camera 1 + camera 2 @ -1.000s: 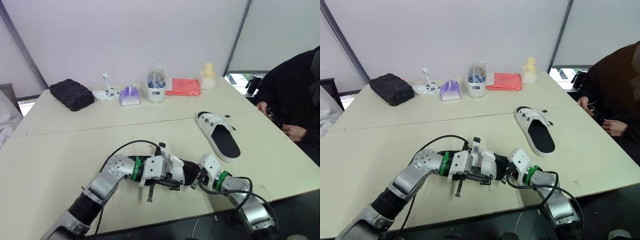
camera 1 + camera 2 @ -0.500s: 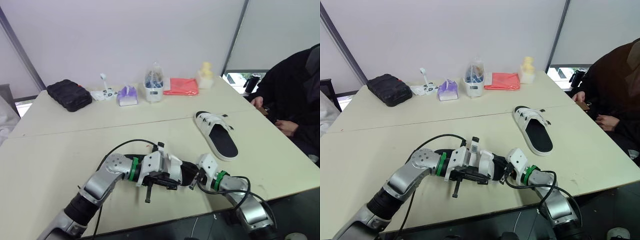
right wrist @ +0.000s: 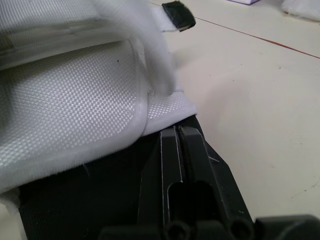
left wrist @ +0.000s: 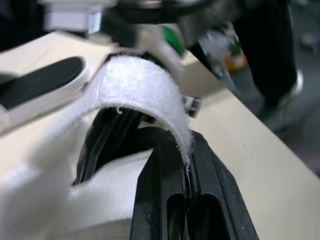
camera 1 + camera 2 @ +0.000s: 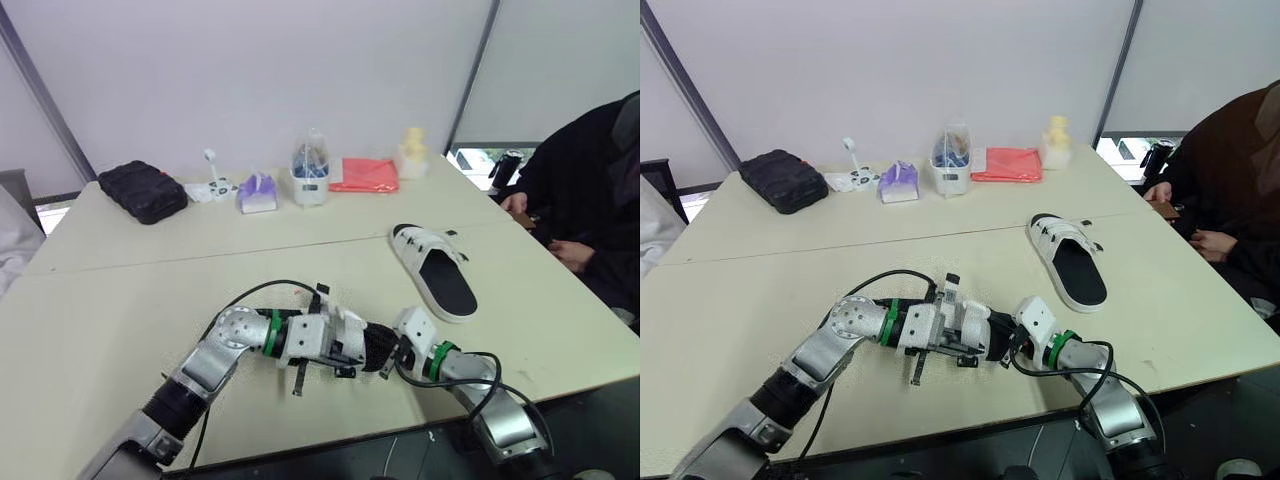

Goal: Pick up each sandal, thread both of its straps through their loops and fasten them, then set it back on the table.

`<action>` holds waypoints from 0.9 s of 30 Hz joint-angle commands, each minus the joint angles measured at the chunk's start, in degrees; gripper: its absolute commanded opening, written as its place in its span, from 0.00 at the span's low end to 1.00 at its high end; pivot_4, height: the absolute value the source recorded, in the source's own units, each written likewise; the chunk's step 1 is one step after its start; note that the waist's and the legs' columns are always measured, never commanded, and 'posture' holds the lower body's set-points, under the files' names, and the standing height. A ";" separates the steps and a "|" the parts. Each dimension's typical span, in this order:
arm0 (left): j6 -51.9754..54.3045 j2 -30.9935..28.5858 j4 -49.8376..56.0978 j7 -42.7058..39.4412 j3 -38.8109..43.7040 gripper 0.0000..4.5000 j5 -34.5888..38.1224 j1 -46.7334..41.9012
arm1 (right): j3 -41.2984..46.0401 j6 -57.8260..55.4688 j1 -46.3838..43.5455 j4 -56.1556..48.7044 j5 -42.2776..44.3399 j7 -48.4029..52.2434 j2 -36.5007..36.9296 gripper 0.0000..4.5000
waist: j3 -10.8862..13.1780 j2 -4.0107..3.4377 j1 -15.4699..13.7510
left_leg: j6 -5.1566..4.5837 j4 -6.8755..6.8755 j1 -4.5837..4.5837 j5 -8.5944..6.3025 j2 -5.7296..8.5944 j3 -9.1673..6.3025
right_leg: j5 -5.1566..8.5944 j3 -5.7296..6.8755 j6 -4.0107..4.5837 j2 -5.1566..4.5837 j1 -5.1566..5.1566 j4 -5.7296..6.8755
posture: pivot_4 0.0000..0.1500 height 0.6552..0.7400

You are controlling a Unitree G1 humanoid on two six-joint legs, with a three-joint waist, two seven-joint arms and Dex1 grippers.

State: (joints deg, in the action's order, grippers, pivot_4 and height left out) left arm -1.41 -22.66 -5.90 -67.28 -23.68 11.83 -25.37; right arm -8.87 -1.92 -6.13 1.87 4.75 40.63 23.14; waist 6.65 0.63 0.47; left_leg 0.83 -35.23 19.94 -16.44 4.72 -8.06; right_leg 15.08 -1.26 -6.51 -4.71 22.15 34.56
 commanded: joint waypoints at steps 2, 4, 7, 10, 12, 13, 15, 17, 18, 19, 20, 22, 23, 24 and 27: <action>-0.21 -0.12 -3.03 0.41 -0.47 0.00 -2.22 1.88 | -4.15 -2.61 2.38 4.82 -1.87 2.21 0.18 0.00 | 0.00 0.00 0.02 | 0.00 -0.01 0.00 0.00 0.00 0.00 | -0.04 0.01 -0.08 0.02 0.00 0.00 | 1.00 1.00; -2.07 0.04 -3.53 0.74 -0.24 0.00 -2.65 2.48 | -4.09 -2.62 2.33 4.90 -1.91 2.28 0.33 0.00 | 0.00 -0.01 0.02 | 0.00 -0.01 0.00 0.00 0.00 0.00 | -0.05 0.01 -0.08 0.02 0.00 0.00 | 1.00 1.00; -2.21 -0.03 -2.74 0.74 -0.20 0.00 -2.49 3.24 | -3.99 -2.63 2.16 5.10 -1.91 2.44 0.53 0.00 | 0.00 -0.01 -0.01 | 0.00 -0.01 0.00 0.00 0.00 0.00 | -0.04 0.00 -0.06 -0.01 0.01 0.00 | 1.00 1.00; 1.25 0.36 -0.80 1.02 0.47 0.00 -0.39 4.10 | -3.92 -2.64 1.97 5.27 -1.91 2.58 0.65 0.00 | 0.00 -0.01 0.01 | 0.00 0.00 0.01 0.00 0.00 0.00 | -0.04 -0.01 -0.05 -0.03 0.00 0.00 | 1.00 1.00; 3.76 0.52 0.36 1.20 0.96 0.00 0.76 4.55 | -3.91 -2.67 1.87 5.32 -1.94 2.65 0.65 0.00 | 0.00 -0.02 0.03 | 0.00 0.00 0.02 0.00 0.00 0.00 | -0.04 -0.01 -0.05 -0.03 0.00 0.00 | 1.00 1.00; 4.90 0.52 0.81 1.24 1.15 0.00 1.20 4.74 | -3.90 -2.64 1.82 5.38 -1.95 2.67 0.64 0.00 | 0.01 -0.02 0.04 | 0.00 0.00 0.02 0.00 0.00 0.00 | -0.04 -0.01 -0.06 -0.03 0.00 0.00 | 1.00 1.00; 6.91 0.35 1.77 1.08 1.47 0.00 2.04 5.16 | -3.89 -2.57 1.74 5.55 -1.98 2.71 0.61 0.00 | 0.01 -0.02 0.08 | 0.00 0.00 0.03 0.00 0.00 0.00 | -0.04 -0.01 -0.06 -0.01 0.01 0.00 | 1.00 1.00; 8.75 -0.16 3.35 0.71 1.63 0.00 2.93 5.90 | -3.87 -2.60 1.74 5.54 -2.01 2.75 0.62 0.00 | 0.01 -0.02 0.12 | 0.00 0.00 0.03 0.00 0.00 0.01 | -0.04 -0.01 -0.06 -0.01 0.01 0.00 | 1.00 1.00; 9.11 -0.40 3.92 0.58 1.64 0.00 3.03 6.20 | -3.86 -2.62 1.74 5.52 -2.02 2.77 0.61 0.00 | 0.02 -0.02 0.12 | 0.00 0.00 0.03 0.00 0.00 0.01 | -0.04 -0.01 -0.06 -0.01 0.01 0.00 | 1.00 1.00; 8.99 -0.74 4.42 0.47 1.59 0.00 2.88 6.62 | -3.85 -2.67 1.75 5.49 -2.04 2.79 0.61 0.00 | 0.02 -0.02 0.15 | 0.00 0.00 0.04 0.00 0.00 0.01 | -0.04 -0.01 -0.06 -0.02 0.02 0.00 | 1.00 1.00; 9.18 -0.84 4.87 0.61 1.63 0.00 2.89 6.95 | -3.81 -2.68 1.78 5.48 -2.02 2.83 0.65 0.00 | 0.02 -0.02 0.15 | 0.00 0.00 0.04 0.00 -0.01 0.01 | -0.04 -0.01 -0.06 -0.02 0.03 0.00 | 1.00 1.00; 9.58 -1.01 5.70 0.80 1.69 0.00 2.97 7.48 | -3.80 -2.75 1.84 5.41 -2.02 2.87 0.67 0.00 | 0.02 -0.03 0.15 | 0.00 0.01 0.05 0.00 -0.01 0.01 | -0.04 -0.01 -0.06 -0.03 0.04 0.00 | 1.00 1.00; 9.55 -1.18 6.04 0.80 1.63 0.00 2.79 7.71 | -3.84 -2.82 1.87 5.34 -2.03 2.87 0.65 0.00 | 0.02 -0.03 0.16 | 0.01 0.01 0.05 0.00 -0.01 0.01 | -0.04 -0.02 -0.05 -0.03 0.05 0.00 | 1.00 1.00; 7.78 -1.38 5.74 0.94 1.33 0.00 1.59 7.91 | -3.86 -2.87 1.89 5.30 -2.02 2.88 0.64 0.00 | 0.02 -0.03 0.16 | 0.01 0.01 0.05 0.00 -0.01 0.01 | -0.02 -0.02 -0.03 -0.03 0.05 0.00 | 1.00 1.00; 1.22 -1.73 3.34 1.61 0.29 0.00 -2.58 7.72 | -3.89 -2.91 1.84 5.34 -2.00 2.94 0.62 0.00 | 0.02 -0.03 0.13 | 0.01 0.01 0.06 -0.01 -0.02 0.01 | 0.01 -0.02 0.04 -0.04 0.05 0.00 | 1.00 1.00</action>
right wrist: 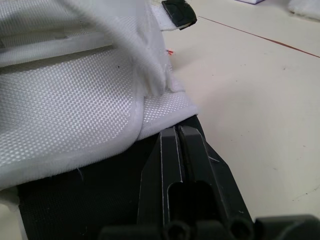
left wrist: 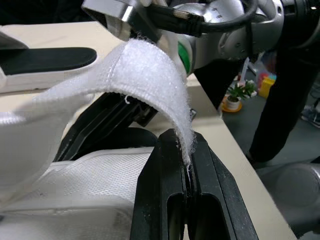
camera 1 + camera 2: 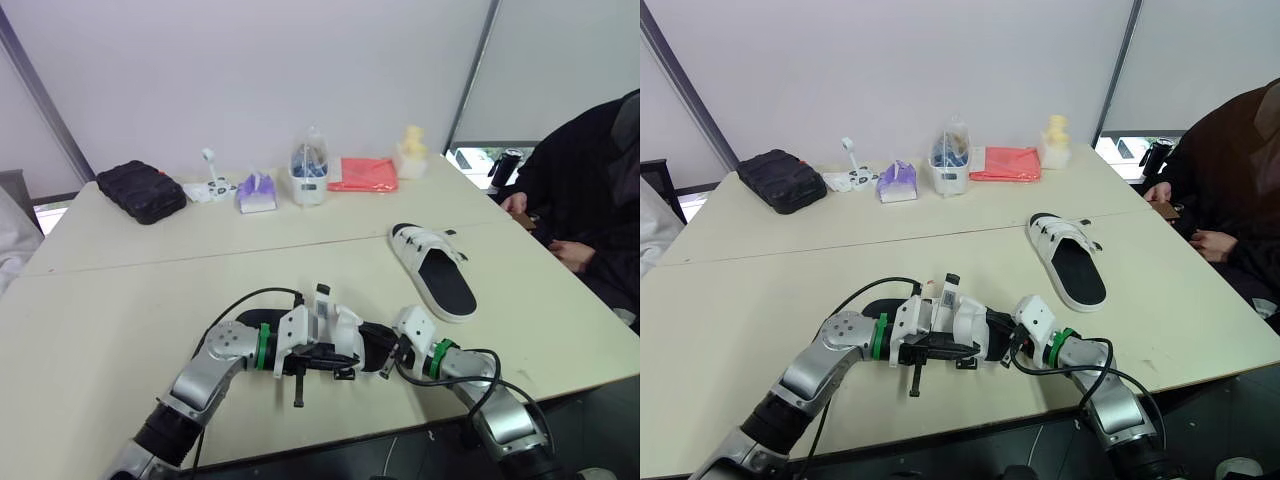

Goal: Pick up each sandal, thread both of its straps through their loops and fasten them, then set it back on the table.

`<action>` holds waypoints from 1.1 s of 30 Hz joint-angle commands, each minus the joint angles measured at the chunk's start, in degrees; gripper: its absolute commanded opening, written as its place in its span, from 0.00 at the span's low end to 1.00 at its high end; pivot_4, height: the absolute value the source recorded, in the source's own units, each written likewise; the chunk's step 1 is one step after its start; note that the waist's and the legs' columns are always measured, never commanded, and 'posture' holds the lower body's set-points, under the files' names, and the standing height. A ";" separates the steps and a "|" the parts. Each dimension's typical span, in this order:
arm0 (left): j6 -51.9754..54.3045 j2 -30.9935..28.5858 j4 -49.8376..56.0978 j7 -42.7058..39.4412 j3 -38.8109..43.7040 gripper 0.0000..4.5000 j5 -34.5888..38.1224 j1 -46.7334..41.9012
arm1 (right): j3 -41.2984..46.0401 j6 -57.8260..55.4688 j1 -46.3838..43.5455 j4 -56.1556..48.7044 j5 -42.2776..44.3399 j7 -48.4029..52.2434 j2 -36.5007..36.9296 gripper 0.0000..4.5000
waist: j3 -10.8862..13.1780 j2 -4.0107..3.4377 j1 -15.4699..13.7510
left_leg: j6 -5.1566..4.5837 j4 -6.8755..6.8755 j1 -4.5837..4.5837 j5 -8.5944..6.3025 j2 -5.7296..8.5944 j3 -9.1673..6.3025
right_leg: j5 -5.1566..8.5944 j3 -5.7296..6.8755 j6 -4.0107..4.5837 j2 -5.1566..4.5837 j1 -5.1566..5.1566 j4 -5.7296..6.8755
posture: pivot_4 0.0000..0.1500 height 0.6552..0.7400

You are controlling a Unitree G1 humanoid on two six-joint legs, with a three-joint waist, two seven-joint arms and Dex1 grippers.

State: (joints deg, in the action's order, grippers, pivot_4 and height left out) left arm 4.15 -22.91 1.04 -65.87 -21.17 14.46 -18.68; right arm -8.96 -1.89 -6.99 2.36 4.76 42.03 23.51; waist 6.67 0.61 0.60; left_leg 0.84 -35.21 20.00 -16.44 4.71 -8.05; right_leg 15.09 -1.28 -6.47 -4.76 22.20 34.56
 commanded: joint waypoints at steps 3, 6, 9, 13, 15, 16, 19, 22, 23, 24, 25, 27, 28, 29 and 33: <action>-10.46 -1.34 -7.15 1.19 -3.07 0.00 -8.63 0.12 | -3.84 -2.88 2.51 5.05 -2.04 1.57 0.19 0.00 | -0.01 -0.01 -0.06 | 0.00 0.00 -0.01 0.00 0.00 0.00 | 0.00 0.00 0.01 0.00 0.00 0.00 | 1.00 1.00; -13.43 -1.34 -9.26 0.83 -3.65 0.00 -9.46 -0.42 | -3.87 -2.86 2.34 5.15 -2.07 1.54 0.13 0.00 | -0.01 0.00 -0.12 | 0.00 -0.01 -0.02 0.00 0.00 0.00 | -0.01 0.00 0.03 -0.02 -0.01 0.00 | 1.00 1.00; -16.60 -1.41 -11.60 0.68 -4.00 0.00 -10.42 -1.75 | -3.88 -2.85 2.35 5.11 -2.08 1.51 0.12 0.00 | -0.02 0.01 -0.16 | 0.00 -0.01 -0.02 0.00 0.00 0.00 | -0.01 0.00 0.04 -0.02 -0.03 0.00 | 1.00 1.00; -22.74 -1.85 -15.59 0.33 -4.28 0.00 -12.28 -4.67 | -3.88 -2.85 2.41 5.13 -2.08 1.46 0.09 0.00 | -0.03 0.02 -0.20 | 0.00 -0.03 -0.06 0.00 0.00 0.00 | -0.01 0.01 0.04 -0.01 -0.03 0.00 | 1.00 1.00; -27.30 -2.26 -17.98 0.14 -4.67 0.00 -13.80 -6.23 | -3.91 -2.86 2.37 5.15 -2.08 1.46 0.05 0.00 | -0.03 0.03 -0.25 | 0.00 -0.04 -0.08 0.00 0.00 0.00 | -0.01 0.01 0.04 0.00 -0.03 0.00 | 1.00 1.00; -30.65 -2.74 -19.44 -0.06 -5.33 0.00 -15.12 -6.92 | -3.92 -2.82 2.42 5.14 -2.08 1.47 0.05 0.00 | -0.03 0.04 -0.24 | 0.00 -0.04 -0.10 0.00 0.00 0.00 | -0.01 0.01 0.04 0.00 -0.03 0.00 | 1.00 1.00; -34.18 -3.15 -22.24 -0.93 -6.47 0.00 -15.60 -7.86 | -3.96 -2.78 2.50 5.08 -2.07 1.47 0.04 0.00 | -0.03 0.03 -0.23 | 0.00 -0.04 -0.17 0.00 0.00 0.00 | -0.01 0.01 0.04 0.00 -0.06 0.00 | 1.00 1.00; -30.24 -2.25 -21.84 -2.03 -5.94 0.00 -12.25 -8.20 | -3.99 -2.79 2.53 5.05 -2.06 1.45 0.00 0.00 | -0.02 0.03 -0.20 | 0.00 -0.03 -0.23 0.00 0.00 0.00 | -0.01 0.01 0.04 0.00 -0.19 0.00 | 1.00 1.00; -28.05 -1.88 -21.11 -2.28 -5.55 0.00 -10.87 -8.25 | -4.01 -2.77 2.57 5.04 -2.07 1.44 0.00 0.00 | -0.01 0.02 -0.21 | 0.00 -0.03 -0.26 0.00 0.00 0.00 | -0.01 0.01 0.03 0.00 -0.27 0.00 | 1.00 1.00; -26.15 -1.70 -20.41 -2.85 -5.28 0.00 -9.66 -8.42 | -4.01 -2.78 2.58 5.02 -2.06 1.42 -0.02 0.00 | 0.01 0.02 -0.21 | 0.00 -0.03 -0.31 0.00 0.00 0.00 | -0.01 0.01 0.03 0.01 -0.36 0.00 | 1.00 1.00; -23.47 -1.51 -19.50 -3.34 -4.87 0.00 -8.17 -8.57 | -4.03 -2.78 2.58 5.03 -2.07 1.42 -0.04 0.00 | 0.03 0.02 -0.21 | 0.00 -0.02 -0.39 0.00 0.00 0.00 | 0.01 0.01 0.01 0.02 -0.44 0.00 | 1.00 1.00; -18.07 -1.31 -17.35 -4.05 -4.11 0.00 -5.41 -8.85 | -4.06 -2.78 2.60 4.98 -2.08 1.41 -0.05 0.00 | 0.09 -0.01 -0.16 | -0.01 -0.01 -0.49 -0.01 0.00 0.00 | 0.07 0.02 -0.08 0.02 -0.56 -0.01 | 1.00 1.00; -14.67 -1.26 -15.88 -4.36 -3.67 0.00 -3.79 -9.09 | -4.08 -2.78 2.59 4.97 -2.08 1.41 -0.07 0.00 | 0.12 -0.02 -0.12 | -0.01 -0.01 -0.50 -0.01 0.00 -0.01 | 0.10 0.02 -0.11 0.03 -0.57 -0.02 | 1.00 1.00; -10.91 -1.29 -14.26 -4.72 -3.20 0.00 -2.04 -9.54 | -4.09 -2.77 2.54 5.01 -2.09 1.41 -0.09 0.00 | 0.14 -0.03 -0.08 | -0.01 -0.01 -0.50 -0.01 0.00 -0.01 | 0.10 0.02 -0.12 0.04 -0.57 -0.01 | 1.00 1.00; 7.22 -2.04 -8.41 -6.24 -1.51 0.00 4.84 -12.88 | -4.20 -2.75 2.37 5.13 -2.11 1.55 -0.10 0.00 | 0.50 0.05 0.07 | -0.01 0.00 -0.50 -0.01 0.00 -0.02 | 0.09 0.03 -0.11 0.09 -0.55 0.00 | 1.00 1.00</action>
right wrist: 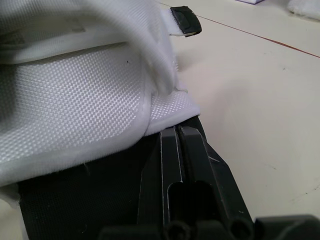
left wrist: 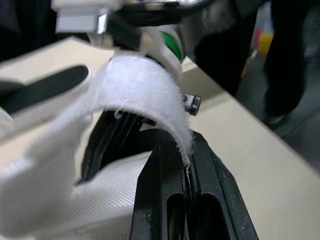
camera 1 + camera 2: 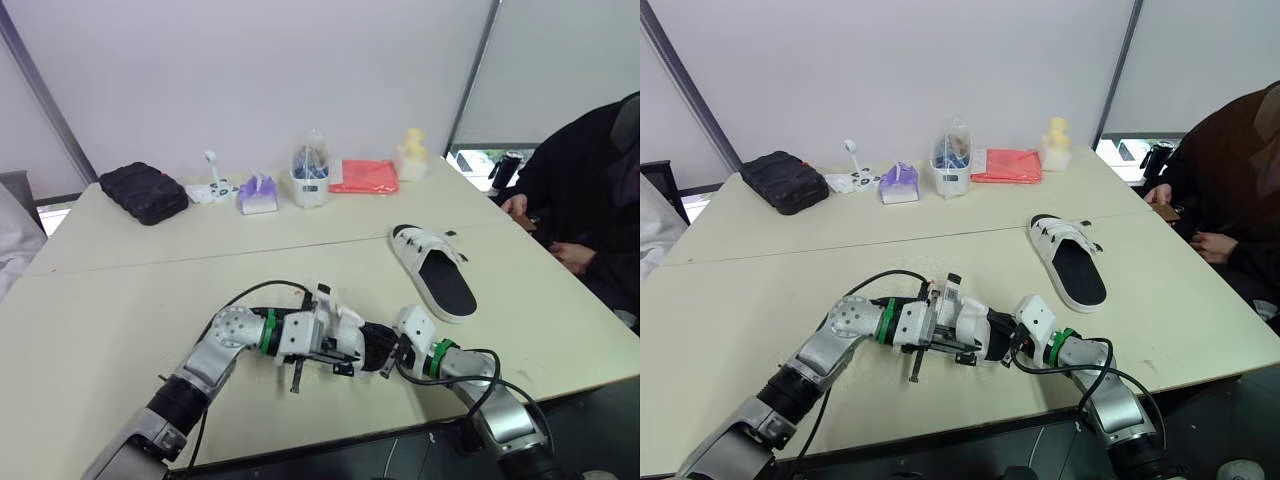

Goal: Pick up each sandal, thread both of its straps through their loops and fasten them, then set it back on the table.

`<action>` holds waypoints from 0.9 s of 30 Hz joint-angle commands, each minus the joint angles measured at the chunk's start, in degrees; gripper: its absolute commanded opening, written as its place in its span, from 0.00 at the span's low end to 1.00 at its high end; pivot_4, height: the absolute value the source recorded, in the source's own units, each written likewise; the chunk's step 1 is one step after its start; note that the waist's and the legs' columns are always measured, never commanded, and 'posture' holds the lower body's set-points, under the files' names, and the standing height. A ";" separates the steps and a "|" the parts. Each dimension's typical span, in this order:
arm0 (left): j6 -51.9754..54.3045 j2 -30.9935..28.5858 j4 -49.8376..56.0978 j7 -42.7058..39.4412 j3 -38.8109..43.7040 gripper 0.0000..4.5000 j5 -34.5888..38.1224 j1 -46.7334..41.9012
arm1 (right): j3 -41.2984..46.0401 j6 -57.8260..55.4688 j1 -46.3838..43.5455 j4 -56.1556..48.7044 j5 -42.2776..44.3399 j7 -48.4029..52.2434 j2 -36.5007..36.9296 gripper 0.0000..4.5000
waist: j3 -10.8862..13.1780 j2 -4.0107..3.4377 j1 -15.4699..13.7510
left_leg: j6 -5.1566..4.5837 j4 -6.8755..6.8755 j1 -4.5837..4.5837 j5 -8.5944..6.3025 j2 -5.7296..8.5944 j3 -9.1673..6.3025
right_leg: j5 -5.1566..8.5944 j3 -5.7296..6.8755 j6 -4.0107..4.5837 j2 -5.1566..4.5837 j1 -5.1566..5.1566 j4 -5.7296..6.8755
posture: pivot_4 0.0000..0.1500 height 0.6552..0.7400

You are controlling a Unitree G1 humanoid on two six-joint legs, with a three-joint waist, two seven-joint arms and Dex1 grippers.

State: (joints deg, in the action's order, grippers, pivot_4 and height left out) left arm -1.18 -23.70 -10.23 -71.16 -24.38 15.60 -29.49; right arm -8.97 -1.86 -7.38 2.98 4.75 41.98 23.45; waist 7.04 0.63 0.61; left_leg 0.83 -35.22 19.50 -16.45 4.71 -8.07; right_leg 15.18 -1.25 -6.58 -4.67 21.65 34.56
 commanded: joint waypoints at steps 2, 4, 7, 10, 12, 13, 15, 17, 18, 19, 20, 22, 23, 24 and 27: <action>19.55 -0.81 3.83 -0.40 2.98 0.00 6.11 -4.09 | -4.23 -2.82 2.77 4.44 -2.06 1.70 -0.03 0.00 | 0.37 0.07 0.14 | 0.00 0.00 0.00 0.00 0.00 0.00 | -0.02 0.01 -0.04 0.02 0.03 0.01 | 1.00 1.00; 25.64 -0.70 4.20 -1.00 3.96 0.00 8.64 -6.03 | -4.35 -2.98 2.77 4.28 -2.03 1.75 -0.10 0.00 | 0.51 0.14 0.21 | 0.00 0.00 0.03 0.00 0.00 0.00 | -0.08 0.03 -0.12 0.05 0.08 0.03 | 1.00 1.00; 31.87 -0.96 4.44 -2.53 5.03 0.00 11.29 -8.02 | -4.59 -3.34 3.08 3.66 -1.96 1.75 -0.25 0.00 | 0.62 0.13 0.24 | 0.00 0.02 0.05 0.00 0.00 0.01 | -0.12 0.02 -0.08 0.06 0.14 0.05 | 1.00 1.00; 34.24 -1.92 5.25 -4.23 4.94 0.00 11.57 -8.48 | -4.75 -3.80 3.54 2.83 -1.76 1.77 -0.35 0.00 | 0.72 0.10 0.27 | 0.00 0.04 0.07 0.00 0.00 0.03 | -0.12 0.00 -0.07 0.06 0.19 0.05 | 1.00 1.00; 35.22 -2.63 6.13 -5.15 4.93 0.00 11.56 -8.28 | -4.78 -4.05 3.84 2.27 -1.66 1.80 -0.32 0.00 | 0.78 0.17 0.29 | 0.03 0.06 0.12 0.00 0.00 0.03 | -0.12 -0.01 -0.06 0.06 0.26 0.06 | 1.00 1.00; 35.66 -2.75 6.44 -5.32 5.04 0.00 11.60 -8.16 | -4.71 -4.06 3.82 2.28 -1.62 1.87 -0.26 0.00 | 0.78 0.17 0.29 | 0.04 0.06 0.18 -0.01 -0.01 0.03 | -0.13 -0.01 -0.05 0.04 0.34 0.07 | 1.00 1.00; 37.26 -2.69 7.31 -5.18 5.61 0.00 12.45 -7.99 | -4.55 -4.21 3.71 2.16 -1.47 1.98 -0.17 0.00 | 0.78 0.18 0.30 | 0.08 0.05 0.39 0.01 -0.01 0.03 | -0.14 -0.03 -0.04 0.04 0.58 0.10 | 1.00 1.00; 38.93 -2.26 8.09 -4.64 6.30 0.00 13.46 -8.11 | -4.44 -4.46 3.73 1.76 -1.32 1.92 -0.11 0.00 | 0.78 0.22 0.30 | 0.17 -0.01 0.58 0.07 -0.01 0.03 | -0.15 -0.04 -0.03 0.02 0.80 0.21 | 1.00 1.00; 39.60 -1.90 8.44 -4.20 6.64 0.00 13.86 -8.22 | -4.41 -4.64 3.93 1.32 -1.22 1.84 -0.09 0.00 | 0.78 0.22 0.27 | 0.23 -0.05 0.69 0.10 -0.01 0.04 | -0.15 -0.04 -0.02 0.00 0.92 0.34 | 1.00 1.00; 40.09 -1.63 8.70 -3.86 6.90 0.00 14.10 -8.28 | -4.41 -4.78 4.07 1.02 -1.14 1.78 -0.07 0.00 | 0.78 0.23 0.24 | 0.27 -0.06 0.76 0.12 -0.01 0.04 | -0.15 -0.05 -0.02 -0.02 1.00 0.40 | 1.00 1.00; 40.66 -1.24 8.96 -3.40 7.17 0.00 14.38 -8.36 | -4.45 -5.02 4.40 0.47 -1.05 1.72 -0.04 0.00 | 0.79 0.22 0.22 | 0.29 -0.06 0.79 0.13 -0.01 0.04 | -0.16 -0.05 -0.02 -0.02 1.04 0.42 | 1.00 1.00; 41.50 -0.80 9.63 -2.88 7.32 0.00 14.59 -8.37 | -4.66 -5.56 5.21 -0.62 -0.86 1.57 -0.07 0.00 | 0.79 0.22 0.17 | 0.29 -0.05 0.79 0.13 -0.01 0.04 | -0.15 -0.04 -0.01 -0.01 1.06 0.46 | 1.00 1.00; 41.82 -0.61 10.01 -2.65 7.32 0.00 14.64 -8.29 | -4.78 -5.90 5.69 -1.28 -0.76 1.48 -0.11 0.00 | 0.79 0.22 0.17 | 0.29 -0.05 0.80 0.13 -0.01 0.04 | -0.14 -0.04 0.00 0.00 1.07 0.47 | 1.00 1.00; 42.14 -0.61 10.51 -2.47 7.35 0.00 14.75 -8.14 | -4.88 -6.23 6.12 -1.97 -0.70 1.36 -0.12 0.00 | 0.79 0.22 0.18 | 0.30 -0.04 0.83 0.13 -0.01 0.04 | -0.13 -0.04 0.01 0.00 1.11 0.48 | 1.00 1.00; 42.78 -0.48 11.23 -2.18 7.03 0.00 14.98 -7.73 | -5.31 -7.26 7.59 -4.04 -0.46 0.98 -0.23 0.00 | 0.79 0.22 0.16 | 0.44 -0.02 0.85 0.12 -0.01 0.03 | -0.10 -0.04 0.05 0.00 1.14 0.47 | 1.00 1.00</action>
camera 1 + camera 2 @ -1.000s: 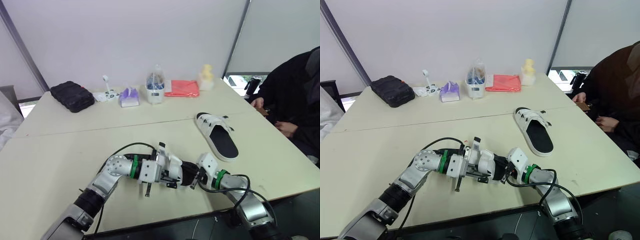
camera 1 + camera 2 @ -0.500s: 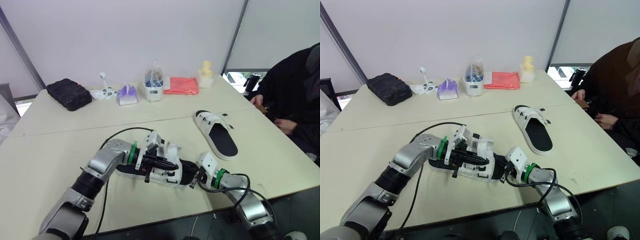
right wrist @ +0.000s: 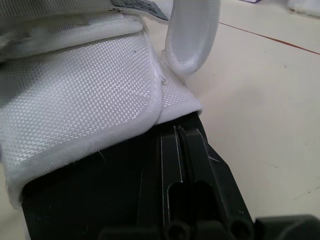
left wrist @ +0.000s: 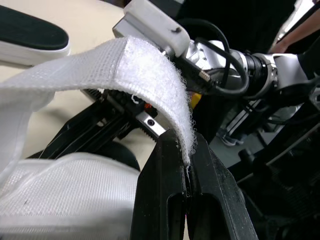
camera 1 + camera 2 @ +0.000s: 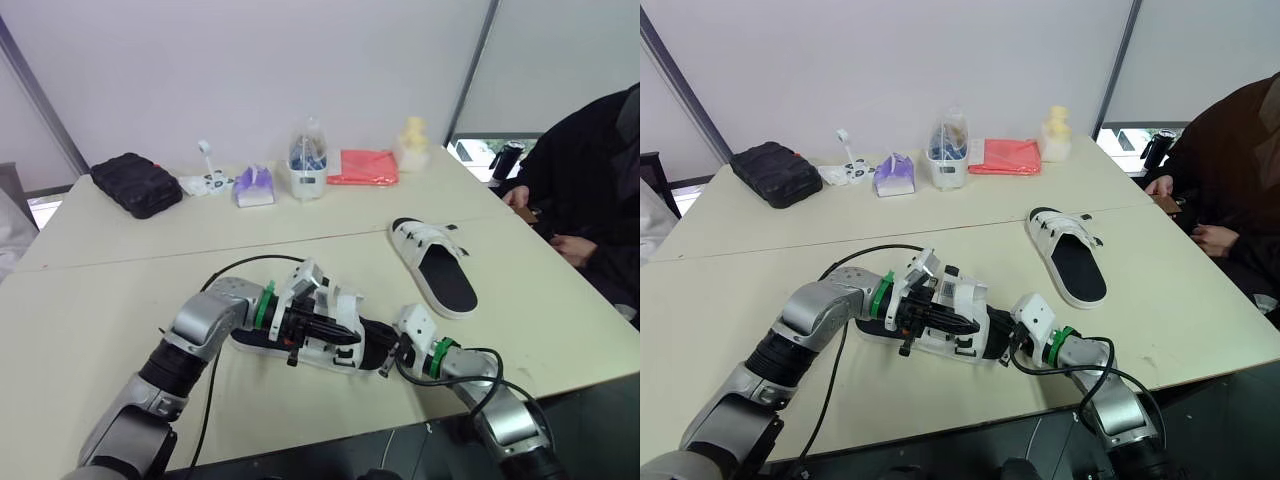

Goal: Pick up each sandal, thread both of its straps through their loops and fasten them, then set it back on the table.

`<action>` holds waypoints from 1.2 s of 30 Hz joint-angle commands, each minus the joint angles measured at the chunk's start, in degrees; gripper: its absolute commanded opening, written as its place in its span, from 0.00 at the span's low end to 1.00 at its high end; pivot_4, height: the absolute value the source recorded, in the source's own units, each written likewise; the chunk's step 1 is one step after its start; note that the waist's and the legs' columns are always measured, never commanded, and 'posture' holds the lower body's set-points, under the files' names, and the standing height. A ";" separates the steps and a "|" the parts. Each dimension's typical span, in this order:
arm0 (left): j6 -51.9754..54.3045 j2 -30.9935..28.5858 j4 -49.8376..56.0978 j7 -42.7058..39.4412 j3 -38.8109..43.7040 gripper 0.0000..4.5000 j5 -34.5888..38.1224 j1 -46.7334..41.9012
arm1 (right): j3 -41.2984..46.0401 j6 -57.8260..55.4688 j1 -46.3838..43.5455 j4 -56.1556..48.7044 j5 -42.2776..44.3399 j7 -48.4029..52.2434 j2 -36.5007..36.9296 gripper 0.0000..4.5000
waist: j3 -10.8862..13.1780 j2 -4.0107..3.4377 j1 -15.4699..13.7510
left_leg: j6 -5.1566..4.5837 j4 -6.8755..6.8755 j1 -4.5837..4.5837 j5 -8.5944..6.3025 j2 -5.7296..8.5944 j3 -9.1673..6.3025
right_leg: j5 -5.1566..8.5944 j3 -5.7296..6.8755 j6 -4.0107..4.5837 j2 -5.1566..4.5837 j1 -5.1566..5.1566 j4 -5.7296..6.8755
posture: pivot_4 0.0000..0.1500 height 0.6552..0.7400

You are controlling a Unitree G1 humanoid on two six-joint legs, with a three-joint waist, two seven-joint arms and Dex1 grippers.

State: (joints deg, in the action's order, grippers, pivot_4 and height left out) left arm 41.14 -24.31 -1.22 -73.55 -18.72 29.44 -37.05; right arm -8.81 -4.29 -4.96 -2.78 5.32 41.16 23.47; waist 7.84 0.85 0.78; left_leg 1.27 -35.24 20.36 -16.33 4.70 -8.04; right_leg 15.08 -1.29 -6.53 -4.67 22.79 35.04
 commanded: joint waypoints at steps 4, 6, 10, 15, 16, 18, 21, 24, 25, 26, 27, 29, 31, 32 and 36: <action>0.32 -0.05 2.25 0.03 0.61 0.00 0.67 0.28 | -5.90 -6.09 6.76 -0.66 -0.92 1.45 -0.29 0.00 | 0.00 0.00 0.00 | 0.29 0.00 0.00 -0.06 -0.01 0.00 | 0.08 0.00 0.01 0.01 0.02 0.00 | 1.00 1.00; 0.10 -0.34 2.25 -0.28 0.22 0.00 0.30 0.56 | -5.99 -6.56 7.39 -1.55 -0.89 1.34 -0.30 0.00 | 0.00 0.00 -0.02 | 0.35 0.00 0.03 -0.06 -0.01 0.00 | 0.10 -0.01 0.02 0.02 0.05 0.00 | 1.00 1.00; -2.24 -1.74 1.79 -1.65 -1.31 0.00 -1.68 1.56 | -6.03 -7.27 8.20 -2.67 -0.86 1.23 -0.32 0.00 | 0.00 0.00 -0.02 | 0.32 0.00 0.02 -0.08 -0.02 0.00 | 0.11 0.00 0.03 0.01 0.05 0.00 | 1.00 1.00; -8.21 -3.45 -0.13 -4.02 -3.51 0.00 -5.60 2.65 | -5.80 -7.31 8.21 -2.43 -0.91 1.30 -0.23 0.00 | 0.00 0.01 -0.09 | 0.31 -0.01 0.00 -0.08 -0.02 0.00 | 0.11 0.00 0.04 0.01 0.03 0.02 | 1.00 1.00; -8.86 -3.38 -0.65 -4.12 -3.53 0.00 -5.96 2.71 | -5.73 -7.26 8.17 -2.31 -0.90 1.35 -0.17 0.00 | 0.00 0.01 -0.10 | 0.32 -0.02 0.00 -0.08 -0.02 0.00 | 0.11 0.00 0.04 0.01 0.02 0.03 | 1.00 1.00; -11.24 -2.68 -2.40 -3.76 -3.24 0.00 -7.20 2.35 | -5.56 -7.20 8.04 -2.08 -0.90 1.44 -0.02 0.00 | 0.00 0.00 -0.10 | 0.32 -0.02 -0.01 -0.08 -0.02 0.00 | 0.11 0.00 0.04 0.01 0.01 0.03 | 1.00 1.00; -12.50 -1.47 -4.25 -3.46 -2.62 0.00 -7.60 1.44 | -5.44 -7.04 7.97 -1.83 -0.97 1.48 0.13 0.00 | -0.01 0.01 -0.14 | 0.32 -0.03 -0.02 -0.08 -0.03 -0.01 | 0.11 0.00 0.04 0.01 0.00 0.05 | 1.00 1.00; -13.10 -0.82 -5.41 -3.85 -2.21 0.00 -7.63 0.43 | -5.36 -6.97 7.84 -1.66 -1.05 1.42 0.22 0.00 | -0.01 0.02 -0.14 | 0.32 -0.06 -0.02 -0.08 -0.03 0.00 | 0.11 0.01 0.04 0.03 -0.02 0.06 | 1.00 1.00; -13.65 -0.81 -5.81 -4.10 -2.26 0.00 -7.90 0.21 | -5.35 -6.97 7.80 -1.64 -1.08 1.40 0.23 0.00 | -0.01 0.01 -0.13 | 0.32 -0.07 -0.02 -0.08 -0.03 0.00 | 0.10 0.01 0.04 0.04 -0.02 0.07 | 1.00 1.00; -14.22 -0.78 -6.13 -4.31 -2.35 0.00 -8.19 0.10 | -5.33 -6.92 7.81 -1.59 -1.08 1.41 0.25 0.00 | -0.01 0.01 -0.12 | 0.32 -0.08 -0.02 -0.07 -0.03 0.00 | 0.10 0.01 0.04 0.06 -0.02 0.08 | 1.00 1.00; -14.71 -0.79 -6.42 -4.58 -2.45 0.00 -8.48 0.03 | -5.31 -6.86 7.79 -1.53 -1.10 1.40 0.26 0.00 | -0.01 0.01 -0.13 | 0.32 -0.08 -0.03 -0.07 -0.03 0.00 | 0.10 0.01 0.04 0.07 -0.02 0.08 | 1.00 1.00; -16.28 -0.91 -7.06 -5.27 -2.78 0.00 -9.32 -0.03 | -5.25 -6.77 7.71 -1.38 -1.12 1.39 0.26 0.00 | -0.01 0.01 -0.14 | 0.32 -0.08 -0.03 -0.07 -0.03 0.00 | 0.10 0.01 0.04 0.08 -0.03 0.09 | 1.00 1.00; -19.97 -1.35 -8.09 -6.57 -3.69 0.00 -11.26 0.01 | -5.21 -6.73 7.64 -1.28 -1.14 1.39 0.29 0.00 | -0.01 0.01 -0.14 | 0.33 -0.10 -0.04 -0.07 -0.03 0.00 | 0.10 0.01 0.04 0.08 -0.03 0.11 | 1.00 1.00; -21.46 -1.41 -8.56 -7.09 -3.98 0.00 -12.00 0.05 | -5.22 -6.66 7.62 -1.16 -1.17 1.38 0.27 0.00 | -0.01 0.01 -0.14 | 0.33 -0.11 -0.05 -0.07 -0.03 0.00 | 0.10 0.01 0.04 0.08 -0.04 0.12 | 1.00 1.00; -27.07 -1.61 -10.76 -9.68 -4.87 0.00 -14.54 -0.91 | -5.22 -6.47 7.51 -0.82 -1.26 1.38 0.26 0.00 | -0.02 0.02 -0.17 | 0.34 -0.17 -0.06 -0.06 -0.03 0.00 | 0.10 0.02 0.05 0.06 -0.08 0.15 | 1.00 1.00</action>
State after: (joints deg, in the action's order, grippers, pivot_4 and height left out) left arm 16.38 -25.03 -10.76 -82.14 -22.76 17.25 -37.05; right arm -9.00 -7.32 -0.42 -8.64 5.51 40.47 23.36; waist 7.82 0.86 0.61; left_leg 1.61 -35.42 20.29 -16.40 4.67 -8.04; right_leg 15.17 -1.27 -6.48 -4.60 22.71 35.19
